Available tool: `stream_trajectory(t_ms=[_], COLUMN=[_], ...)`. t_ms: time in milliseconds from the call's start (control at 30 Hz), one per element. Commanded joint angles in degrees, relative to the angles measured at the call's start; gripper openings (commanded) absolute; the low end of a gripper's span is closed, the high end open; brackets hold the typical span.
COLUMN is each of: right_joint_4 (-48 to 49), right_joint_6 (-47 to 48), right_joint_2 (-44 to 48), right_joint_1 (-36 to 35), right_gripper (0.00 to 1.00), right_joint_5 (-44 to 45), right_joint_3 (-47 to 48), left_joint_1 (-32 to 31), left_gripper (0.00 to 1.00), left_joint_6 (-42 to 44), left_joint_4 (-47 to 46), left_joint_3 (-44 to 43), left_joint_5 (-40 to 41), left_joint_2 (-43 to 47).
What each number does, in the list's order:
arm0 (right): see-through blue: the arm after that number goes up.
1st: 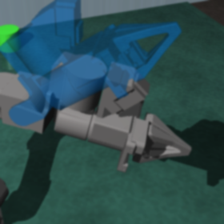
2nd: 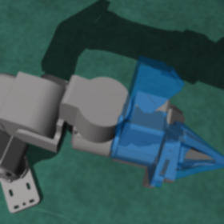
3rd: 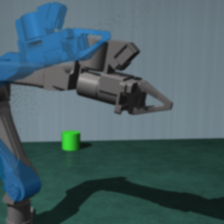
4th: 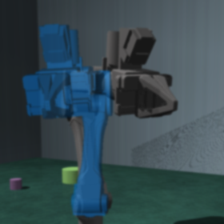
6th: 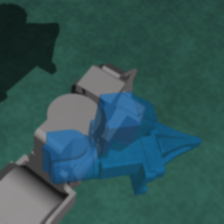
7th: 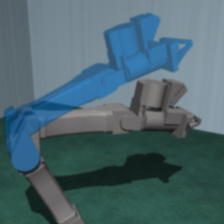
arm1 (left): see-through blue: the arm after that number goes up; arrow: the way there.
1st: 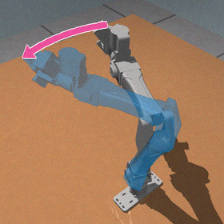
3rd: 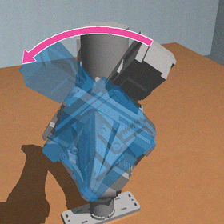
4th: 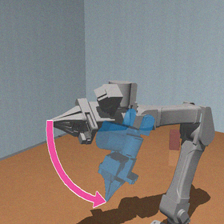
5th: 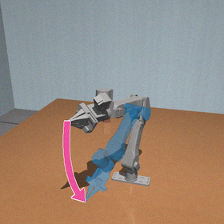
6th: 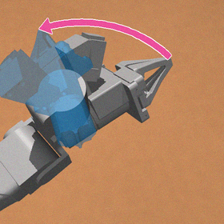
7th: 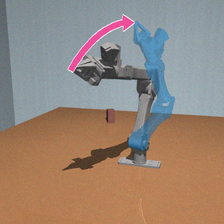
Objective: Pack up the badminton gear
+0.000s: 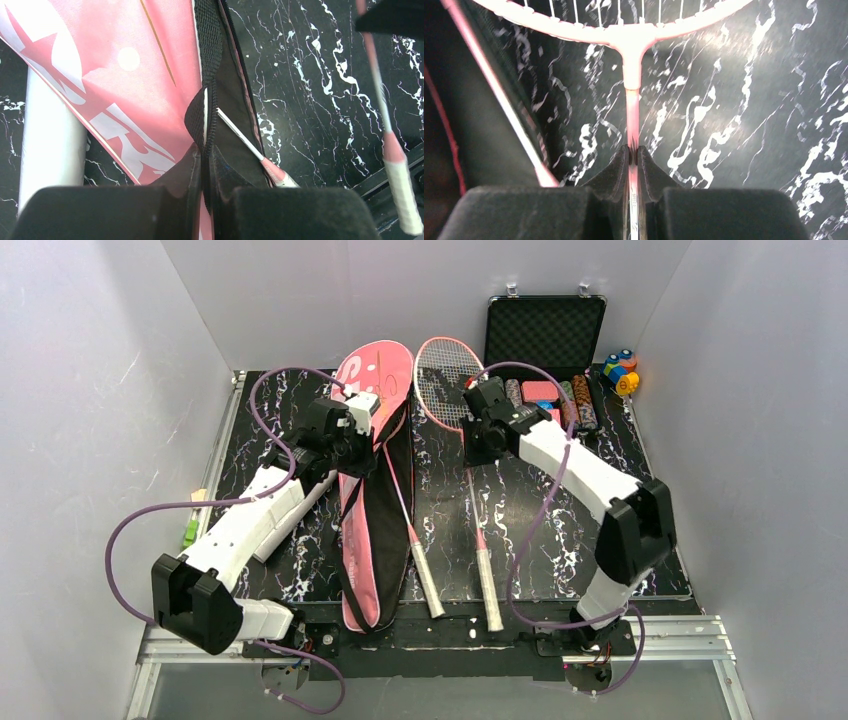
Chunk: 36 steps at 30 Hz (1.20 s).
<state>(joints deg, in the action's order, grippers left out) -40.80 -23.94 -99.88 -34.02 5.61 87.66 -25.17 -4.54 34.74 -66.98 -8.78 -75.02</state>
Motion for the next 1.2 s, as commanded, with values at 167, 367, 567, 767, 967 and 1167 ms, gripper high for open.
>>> stream_trajectory(t_ms=[167, 367, 567, 767, 967, 1167], right_joint_4=[-5.3, -7.2, -8.7, -10.0, -9.0, -10.4], right_joint_6=[-9.3, -11.7, -14.1, -14.7, -14.9, -14.4], right_joint_2=[14.9, 17.8, 16.6, 13.2, 11.1, 7.6], right_joint_1=[-6.8, -14.0, -21.1, -25.5, -27.5, -30.1], right_gripper=[0.01, 0.01, 0.01, 0.01, 0.01, 0.01], right_joint_5=[1.5, -0.4, 0.1, 0.8, 0.2, 1.9], right_joint_3=[-9.1, -15.5, -17.8, -18.3, -21.4, -15.7], left_joint_1=[0.3, 0.3, 0.3, 0.3, 0.3, 0.3], left_gripper=[0.0, 0.0, 0.0, 0.0, 0.0, 0.0], left_joint_6=[-0.3, -0.4, -0.6, -0.6, -0.5, -0.7], left_joint_4=[-2.7, -2.7, -2.7, -2.4, -2.0, -1.9], left_joint_3=[-0.7, -0.8, -1.3, -1.6, -1.8, -2.3], left_joint_5=[-0.2, -0.2, -0.2, -0.1, -0.1, -1.1], left_joint_2=[1.1, 0.7, 0.2, 0.2, 0.2, -0.5])
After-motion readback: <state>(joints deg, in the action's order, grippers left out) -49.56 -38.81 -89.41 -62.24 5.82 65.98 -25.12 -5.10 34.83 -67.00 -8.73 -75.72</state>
